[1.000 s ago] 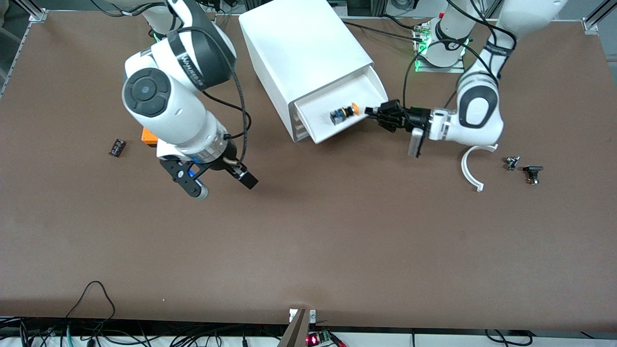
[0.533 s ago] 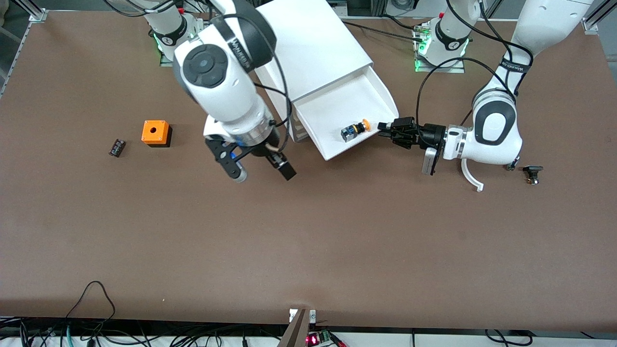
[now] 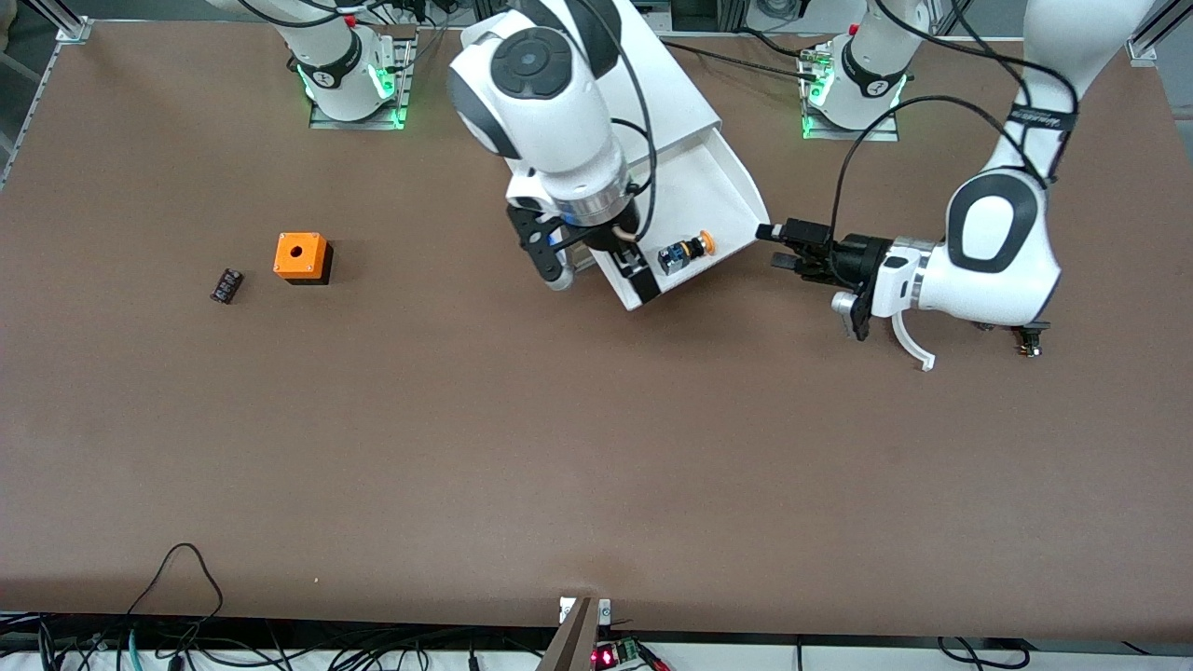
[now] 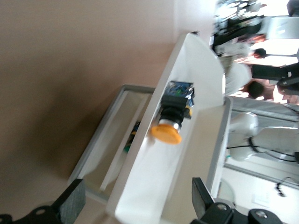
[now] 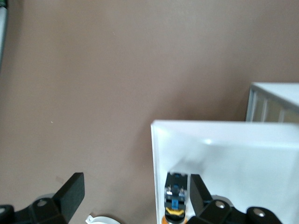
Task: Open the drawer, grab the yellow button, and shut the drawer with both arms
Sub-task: 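Grasp the yellow button with the right gripper while the left gripper withdraws, then lift the yellow button out with the right gripper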
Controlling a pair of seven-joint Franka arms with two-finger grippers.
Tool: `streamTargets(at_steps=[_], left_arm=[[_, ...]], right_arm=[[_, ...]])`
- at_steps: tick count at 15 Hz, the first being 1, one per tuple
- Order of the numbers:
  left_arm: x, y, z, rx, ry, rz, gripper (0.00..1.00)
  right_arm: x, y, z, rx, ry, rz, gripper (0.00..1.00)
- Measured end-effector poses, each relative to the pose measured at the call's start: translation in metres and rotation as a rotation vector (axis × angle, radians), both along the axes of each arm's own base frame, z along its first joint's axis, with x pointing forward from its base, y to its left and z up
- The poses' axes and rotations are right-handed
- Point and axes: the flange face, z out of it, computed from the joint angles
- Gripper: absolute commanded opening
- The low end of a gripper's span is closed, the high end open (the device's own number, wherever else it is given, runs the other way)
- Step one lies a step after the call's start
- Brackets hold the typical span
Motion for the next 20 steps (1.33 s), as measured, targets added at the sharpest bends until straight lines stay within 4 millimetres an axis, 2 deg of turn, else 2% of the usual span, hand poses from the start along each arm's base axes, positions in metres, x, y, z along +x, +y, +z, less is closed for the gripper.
streamTargets(at_steps=[5, 8, 11, 13, 15, 18, 20], left_arm=[[0.019, 0.030, 0.083, 0.403, 0.042, -0.090, 1.00], [0.024, 0.026, 0.124, 0.639, 0.041, -0.103, 1.00], [0.023, 0.009, 0.146, 0.797, 0.098, -0.019, 1.00], [0.021, 0.003, 0.153, 0.898, 0.118, 0.020, 1.00], [0.024, 0.004, 0.168, 0.979, 0.080, 0.036, 1.00], [0.037, 0.023, 0.210, 1.012, 0.011, 0.105, 1.00], [0.044, 0.032, 0.238, 0.998, -0.036, 0.155, 1.00]], right_arm=[[-0.026, 0.037, -0.034, -0.001, 0.029, -0.021, 1.00], [-0.037, 0.051, -0.050, -0.004, 0.040, -0.028, 1.00], [-0.045, 0.061, -0.065, -0.010, 0.045, -0.018, 0.96], [-0.049, 0.065, -0.074, -0.022, 0.046, -0.009, 0.83], [-0.051, 0.067, -0.079, -0.033, 0.043, -0.003, 0.61], [-0.051, 0.066, -0.079, -0.037, 0.040, -0.003, 0.36], [-0.050, 0.066, -0.078, -0.037, 0.038, -0.004, 0.16]])
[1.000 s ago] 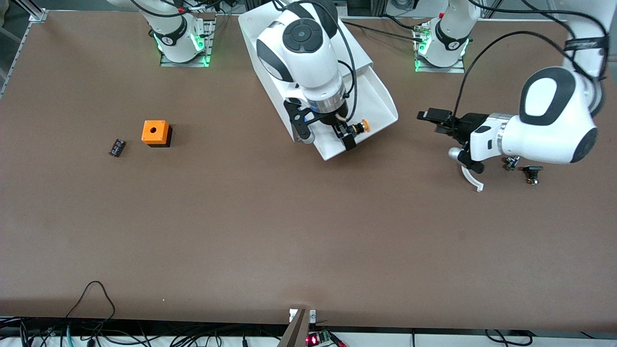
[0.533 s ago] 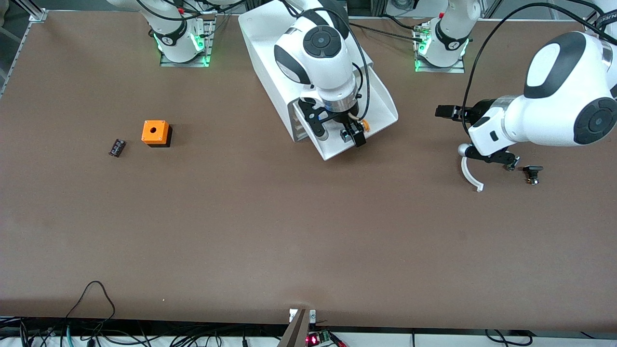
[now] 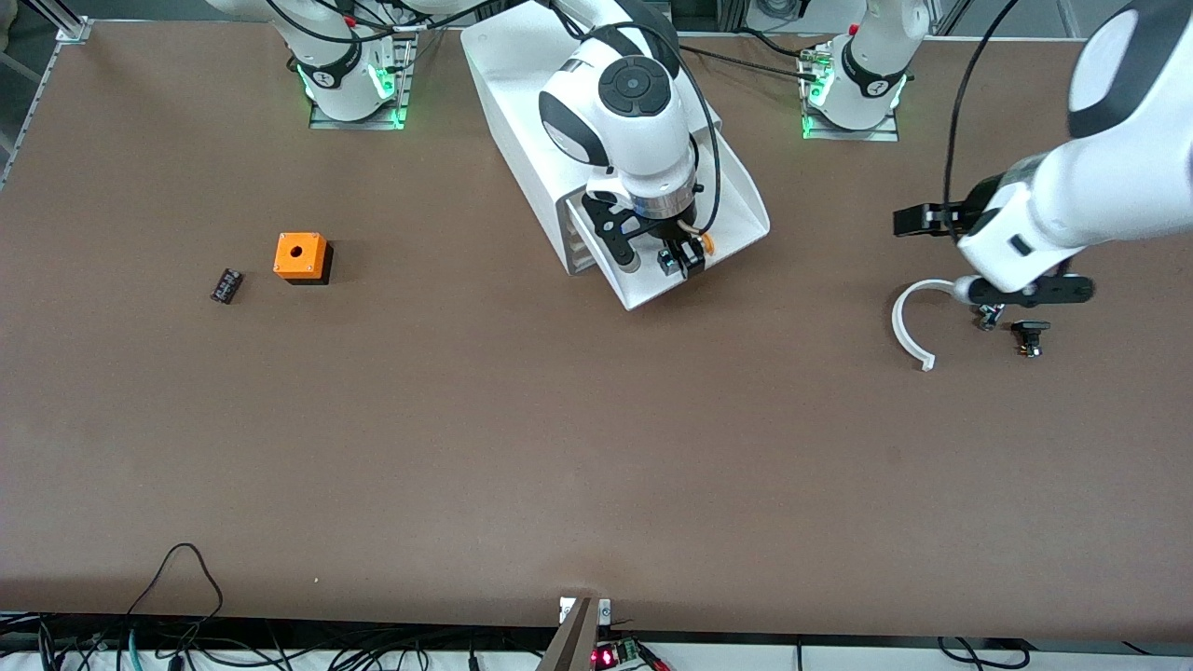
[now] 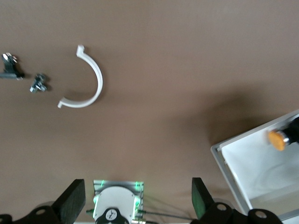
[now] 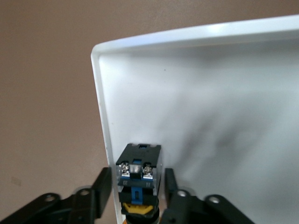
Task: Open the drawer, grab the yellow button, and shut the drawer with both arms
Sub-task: 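Lift the yellow button out with the right gripper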
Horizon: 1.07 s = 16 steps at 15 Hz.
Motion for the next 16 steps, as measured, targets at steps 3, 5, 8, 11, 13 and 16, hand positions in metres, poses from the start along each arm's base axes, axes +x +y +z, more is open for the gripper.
streamTargets(at_steps=[3, 5, 8, 11, 13, 16], left_arm=[[0.003, -0.003, 0.011, 0.006, -0.030, -0.005, 1.00], [0.005, -0.006, 0.007, 0.007, -0.026, -0.009, 1.00], [0.008, -0.007, 0.002, 0.005, -0.024, -0.007, 1.00], [0.011, -0.009, -0.001, 0.007, -0.038, 0.015, 1.00], [0.014, -0.023, -0.006, 0.012, -0.063, 0.050, 1.00], [0.016, -0.064, -0.024, 0.008, -0.131, 0.128, 1.00]], right_arm=[[0.001, -0.001, 0.005, 0.001, -0.002, -0.001, 0.06], [0.002, -0.003, 0.012, 0.001, -0.008, 0.001, 0.04], [0.011, -0.017, 0.029, -0.016, -0.019, 0.030, 0.01], [0.041, -0.055, 0.058, -0.034, -0.044, 0.101, 0.01], [0.066, -0.088, 0.072, -0.052, -0.054, 0.156, 0.01], [0.099, -0.138, 0.087, -0.073, -0.054, 0.269, 0.01]])
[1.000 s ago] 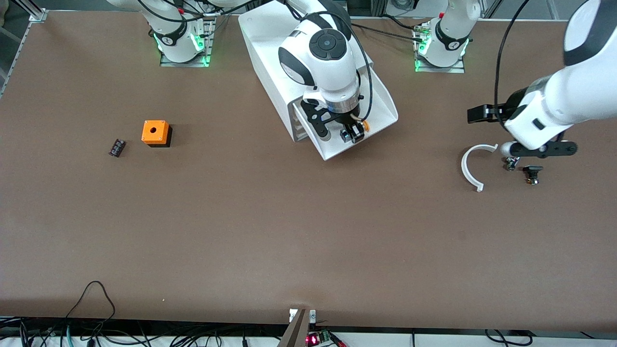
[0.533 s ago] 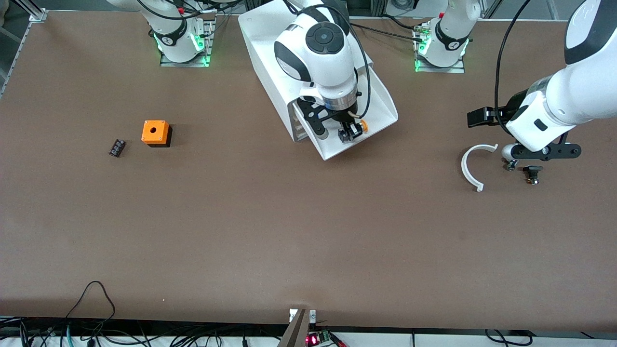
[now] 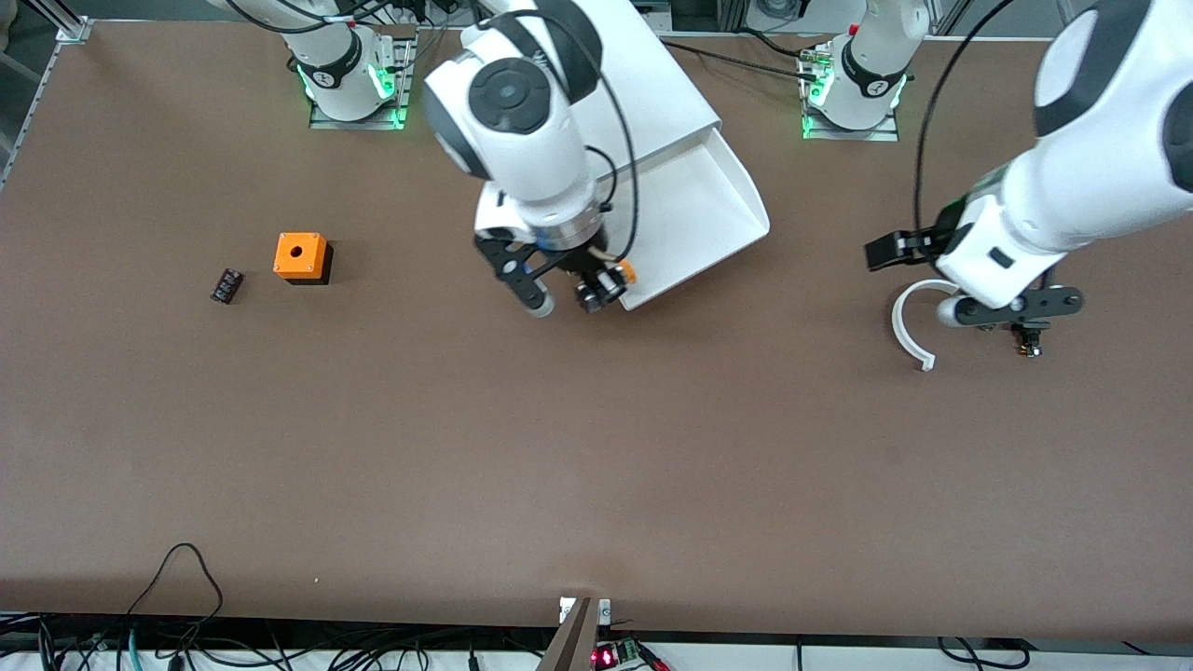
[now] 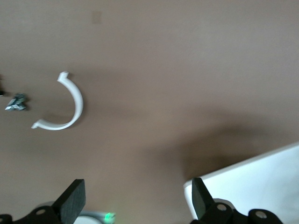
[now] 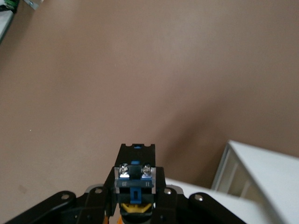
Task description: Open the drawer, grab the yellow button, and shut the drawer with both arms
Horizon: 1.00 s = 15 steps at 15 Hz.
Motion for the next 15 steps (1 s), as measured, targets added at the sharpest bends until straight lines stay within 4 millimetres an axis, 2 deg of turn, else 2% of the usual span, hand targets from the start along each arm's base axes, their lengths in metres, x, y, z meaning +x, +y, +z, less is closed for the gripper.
streamTargets(at_steps=[3, 6, 10, 12, 15], left_arm=[[0.002, -0.029, -0.035, -0.009, -0.057, 0.098, 1.00], [-0.007, -0.064, -0.077, -0.018, -0.084, 0.233, 1.00], [-0.037, -0.124, -0.125, 0.010, -0.101, 0.303, 1.00], [-0.051, -0.145, -0.145, 0.069, -0.140, 0.303, 1.00], [-0.067, -0.171, -0.163, 0.097, -0.136, 0.317, 1.00]], right_arm=[[0.032, -0.063, 0.010, -0.010, 0.036, 0.141, 0.01], [0.061, -0.132, 0.005, -0.043, 0.079, 0.289, 0.01], [0.092, -0.216, -0.020, -0.102, 0.083, 0.492, 0.01], [0.101, -0.256, -0.036, -0.134, 0.100, 0.575, 0.01], [0.109, -0.311, -0.059, -0.166, 0.122, 0.677, 0.01]])
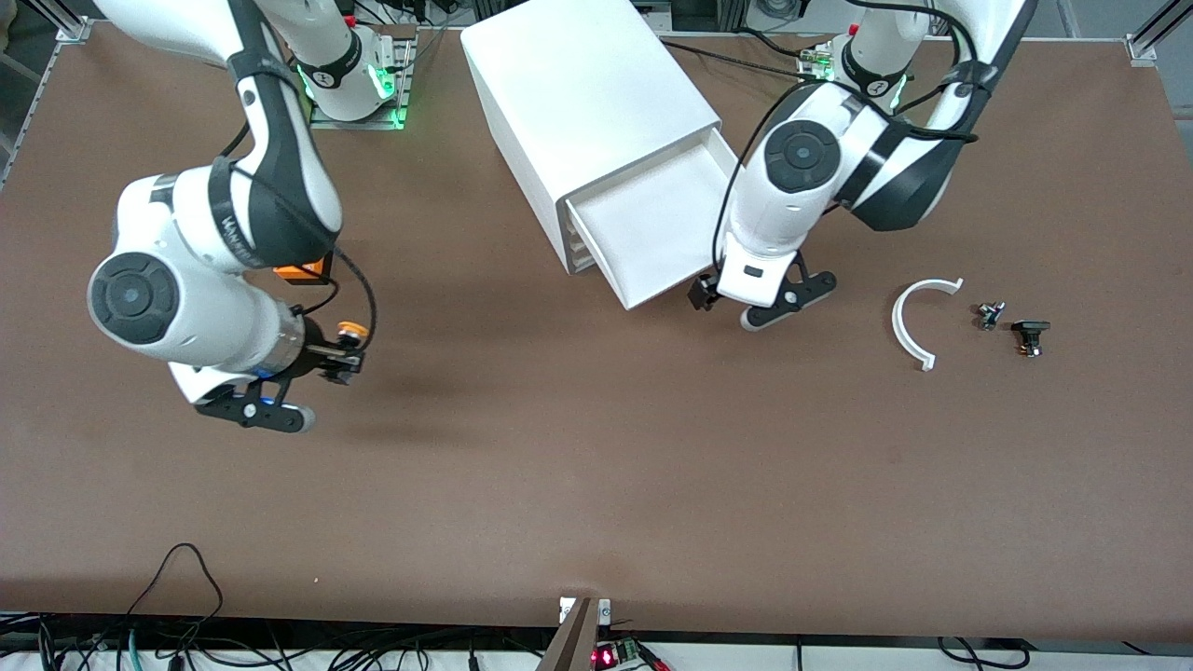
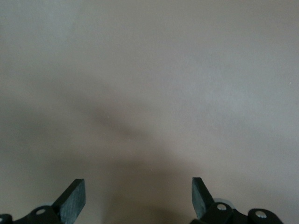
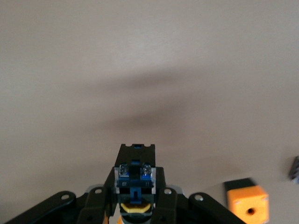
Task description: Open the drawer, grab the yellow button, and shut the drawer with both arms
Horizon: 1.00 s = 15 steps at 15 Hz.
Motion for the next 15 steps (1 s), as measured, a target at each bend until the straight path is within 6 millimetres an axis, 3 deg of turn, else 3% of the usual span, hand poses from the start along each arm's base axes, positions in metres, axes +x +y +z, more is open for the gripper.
streamTargets(at_steps=[4, 10, 15], left_arm=[[-0.015, -0.024, -0.011, 0.004, 0.017, -0.003, 1.00], [-0.036, -0.049, -0.012, 0.004, 0.024, -0.016, 1.00], [-0.081, -0.089, -0.014, 0.004, 0.052, -0.038, 1.00]], right_arm=[[0.004, -0.066, -0.049, -0.018, -0.031, 0.115, 0.02], [-0.014, -0.144, -0.124, 0.026, -0.087, 0.194, 0.03], [-0.036, -0.165, -0.169, 0.000, -0.112, 0.184, 0.05]])
